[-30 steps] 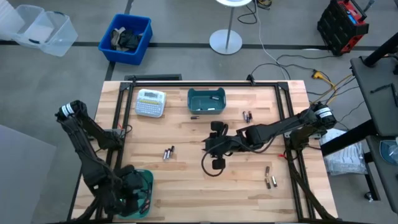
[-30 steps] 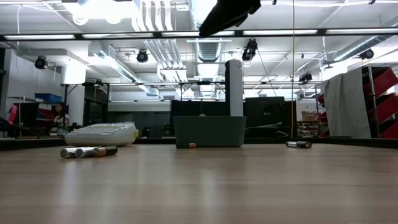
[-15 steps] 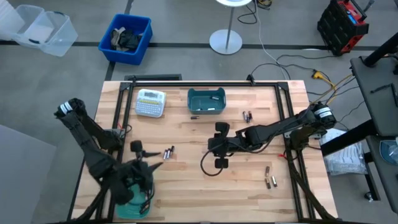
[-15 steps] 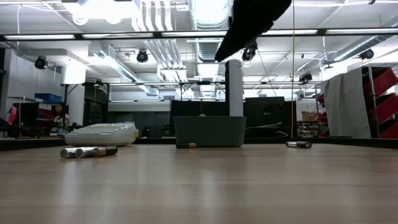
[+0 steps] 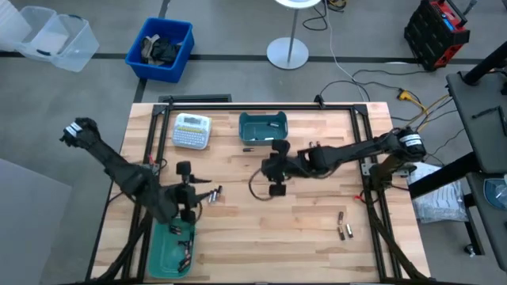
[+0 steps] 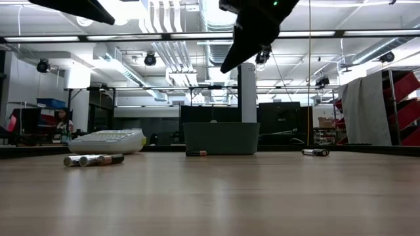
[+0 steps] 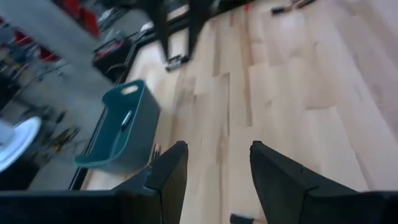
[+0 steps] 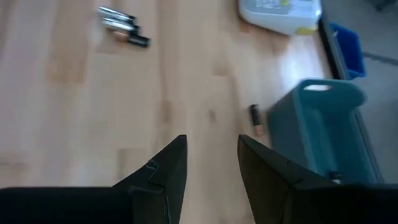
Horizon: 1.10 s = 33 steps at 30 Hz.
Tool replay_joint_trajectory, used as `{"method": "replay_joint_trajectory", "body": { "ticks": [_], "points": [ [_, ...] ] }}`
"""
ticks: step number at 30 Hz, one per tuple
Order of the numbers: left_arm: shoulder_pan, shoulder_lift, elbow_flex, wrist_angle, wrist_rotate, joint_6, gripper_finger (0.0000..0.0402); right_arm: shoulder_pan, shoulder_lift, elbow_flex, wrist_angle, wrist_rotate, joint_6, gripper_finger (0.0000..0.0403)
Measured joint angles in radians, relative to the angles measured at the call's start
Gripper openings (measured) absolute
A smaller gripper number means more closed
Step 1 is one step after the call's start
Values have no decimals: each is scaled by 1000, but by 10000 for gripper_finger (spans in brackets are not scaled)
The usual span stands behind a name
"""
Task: Sort batteries
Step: Put the brown battery into the green bin
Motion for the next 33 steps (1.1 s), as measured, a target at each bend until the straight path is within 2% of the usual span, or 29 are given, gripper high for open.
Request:
{"method": "replay_joint_trajectory", "body": {
  "ticks": [6, 9, 12, 16, 20, 27, 33],
  "points": [
    [202, -198, -135, 219, 274, 291, 155, -126, -1, -2, 65, -38, -137, 125],
    [310, -272, -174, 286, 395, 372, 155, -191, -2, -3, 70, -109, -161, 117],
    [393, -320, -197, 297, 460, 402, 155, -242, -3, -3, 64, -160, -169, 111],
    [451, -335, -213, 293, 474, 427, 155, -268, -9, -3, 25, -165, -180, 104],
    [478, -318, -216, 306, 474, 463, 155, -263, -54, 39, -142, -168, -144, 99],
    [532, -257, -182, 335, 474, 554, 155, -262, -185, 43, -368, -185, 100, 105],
    [580, -207, -156, 333, 474, 559, 155, -272, -266, 26, -572, -177, 438, 118]
  ]
}}
